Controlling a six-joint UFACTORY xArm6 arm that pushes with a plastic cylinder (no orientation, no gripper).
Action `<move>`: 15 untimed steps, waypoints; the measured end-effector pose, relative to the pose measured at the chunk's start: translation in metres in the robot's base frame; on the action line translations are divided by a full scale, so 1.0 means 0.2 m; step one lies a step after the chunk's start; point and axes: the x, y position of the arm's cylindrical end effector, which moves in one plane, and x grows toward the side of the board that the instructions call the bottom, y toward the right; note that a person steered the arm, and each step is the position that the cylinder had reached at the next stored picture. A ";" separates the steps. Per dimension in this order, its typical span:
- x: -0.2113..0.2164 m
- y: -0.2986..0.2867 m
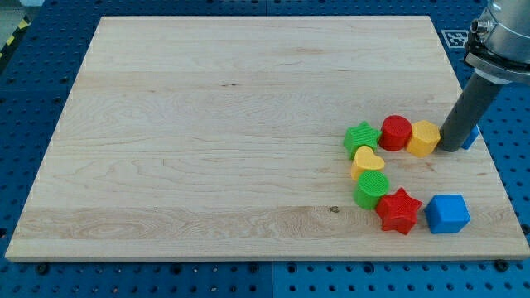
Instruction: Push the blue triangle towards the yellow hexagon
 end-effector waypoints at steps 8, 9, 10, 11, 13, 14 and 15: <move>-0.28 0.27; -0.22 0.32; -0.11 0.31; 0.03 0.30; 0.23 0.30; 0.18 0.30; 0.18 0.30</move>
